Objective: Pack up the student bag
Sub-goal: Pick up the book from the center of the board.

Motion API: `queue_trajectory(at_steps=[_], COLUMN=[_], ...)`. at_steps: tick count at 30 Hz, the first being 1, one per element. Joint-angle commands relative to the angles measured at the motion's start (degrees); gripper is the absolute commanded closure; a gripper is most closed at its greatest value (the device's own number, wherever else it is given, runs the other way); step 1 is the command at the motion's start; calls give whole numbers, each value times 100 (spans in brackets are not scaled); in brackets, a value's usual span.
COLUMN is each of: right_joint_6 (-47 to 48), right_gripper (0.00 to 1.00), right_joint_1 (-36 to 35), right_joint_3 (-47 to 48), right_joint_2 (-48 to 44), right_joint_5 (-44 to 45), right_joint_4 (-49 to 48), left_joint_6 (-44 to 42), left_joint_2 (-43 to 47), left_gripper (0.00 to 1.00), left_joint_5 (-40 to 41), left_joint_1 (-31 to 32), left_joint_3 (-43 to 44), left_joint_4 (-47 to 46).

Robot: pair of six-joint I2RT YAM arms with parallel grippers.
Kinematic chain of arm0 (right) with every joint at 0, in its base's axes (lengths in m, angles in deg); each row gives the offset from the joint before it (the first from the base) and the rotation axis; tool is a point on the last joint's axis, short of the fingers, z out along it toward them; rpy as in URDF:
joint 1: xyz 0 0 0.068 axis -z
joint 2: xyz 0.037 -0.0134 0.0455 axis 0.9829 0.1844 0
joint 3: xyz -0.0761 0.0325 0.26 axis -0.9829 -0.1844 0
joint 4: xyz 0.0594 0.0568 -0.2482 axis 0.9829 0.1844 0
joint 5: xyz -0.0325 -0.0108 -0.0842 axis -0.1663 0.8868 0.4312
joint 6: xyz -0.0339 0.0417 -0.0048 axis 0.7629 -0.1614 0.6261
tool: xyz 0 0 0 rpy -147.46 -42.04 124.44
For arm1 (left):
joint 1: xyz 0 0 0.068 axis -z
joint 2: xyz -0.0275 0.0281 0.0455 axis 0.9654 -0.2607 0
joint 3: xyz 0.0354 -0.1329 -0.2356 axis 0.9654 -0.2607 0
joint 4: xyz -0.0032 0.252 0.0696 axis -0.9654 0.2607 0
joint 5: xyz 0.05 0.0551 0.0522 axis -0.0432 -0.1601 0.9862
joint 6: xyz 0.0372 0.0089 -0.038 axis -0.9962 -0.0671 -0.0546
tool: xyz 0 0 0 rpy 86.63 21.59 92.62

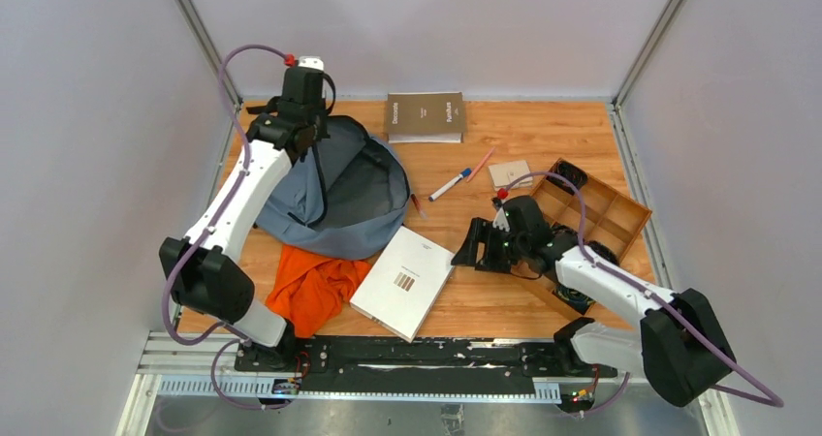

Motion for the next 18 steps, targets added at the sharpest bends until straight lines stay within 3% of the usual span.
queue_trajectory(at_steps=[1, 8, 13, 18], right_joint_6=[-1220, -1424, -1752, -2114], right_gripper=[23, 23, 23, 33], right_joint_1=[-307, -515, -597, -680], right_joint_3=[-468, -286, -201, -349], right_joint_2=[18, 175, 599, 870], right_joint_5=[-110, 414, 527, 392], right_joint_4=[-1396, -1238, -1177, -1740], left_joint_6=[418, 168, 302, 269], left_joint_2=[554, 974, 1349, 1398], left_gripper=[100, 100, 100, 100], left_joint_5=[-268, 46, 711, 9], left_joint_1=[-514, -693, -700, -701], left_joint_3=[-283, -415, -554, -850], left_joint_4=[-625, -739, -1163, -1395])
